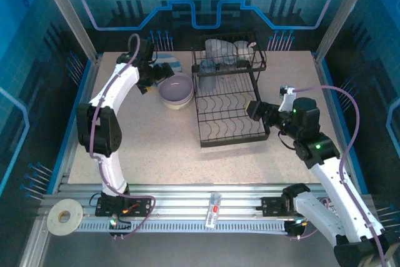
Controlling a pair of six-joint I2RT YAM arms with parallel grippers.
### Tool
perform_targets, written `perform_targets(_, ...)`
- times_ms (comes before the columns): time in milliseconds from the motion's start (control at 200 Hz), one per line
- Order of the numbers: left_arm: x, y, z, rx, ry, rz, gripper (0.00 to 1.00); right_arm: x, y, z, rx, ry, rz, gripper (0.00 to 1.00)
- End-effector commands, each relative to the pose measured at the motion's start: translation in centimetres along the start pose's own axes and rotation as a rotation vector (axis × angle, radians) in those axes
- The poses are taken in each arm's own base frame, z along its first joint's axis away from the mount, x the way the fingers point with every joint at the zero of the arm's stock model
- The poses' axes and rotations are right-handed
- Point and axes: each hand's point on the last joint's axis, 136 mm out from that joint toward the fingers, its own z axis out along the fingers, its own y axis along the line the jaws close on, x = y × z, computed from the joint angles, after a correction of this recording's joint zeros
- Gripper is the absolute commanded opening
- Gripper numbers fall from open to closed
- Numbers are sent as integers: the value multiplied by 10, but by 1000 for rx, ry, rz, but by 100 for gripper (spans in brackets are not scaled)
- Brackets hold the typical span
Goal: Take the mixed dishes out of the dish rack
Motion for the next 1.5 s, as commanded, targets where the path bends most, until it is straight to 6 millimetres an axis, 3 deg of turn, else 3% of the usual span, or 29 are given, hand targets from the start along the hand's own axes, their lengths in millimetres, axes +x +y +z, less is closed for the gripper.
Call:
perform_targets(0, -5, -20, -46, 124, -68, 6, 99, -9, -6, 0, 51, -25, 21, 100)
perform_targets(200, 26, -25, -86, 246, -54, -16, 98, -7, -21, 14, 104, -9, 74, 100)
perform_targets(465, 107, -11, -106, 244, 18, 25, 87, -5, -53, 37, 195, 0, 197, 100)
perform_targets(691, 187, -28, -81, 182, 140, 189, 80, -11, -61, 46, 219, -27, 180, 100)
perform_targets(826, 217, -43, -63, 144, 186, 293, 77, -14, -68, 45, 233, -36, 200, 100)
perform_targets(1096, 253, -64, -26, 57, 268, 437, 74, 0, -76, 37, 238, -3, 231, 100)
perform_targets(1496, 250, -55, 8, -75, 255, 416, 64, -4, -79, 31, 231, -12, 217, 100)
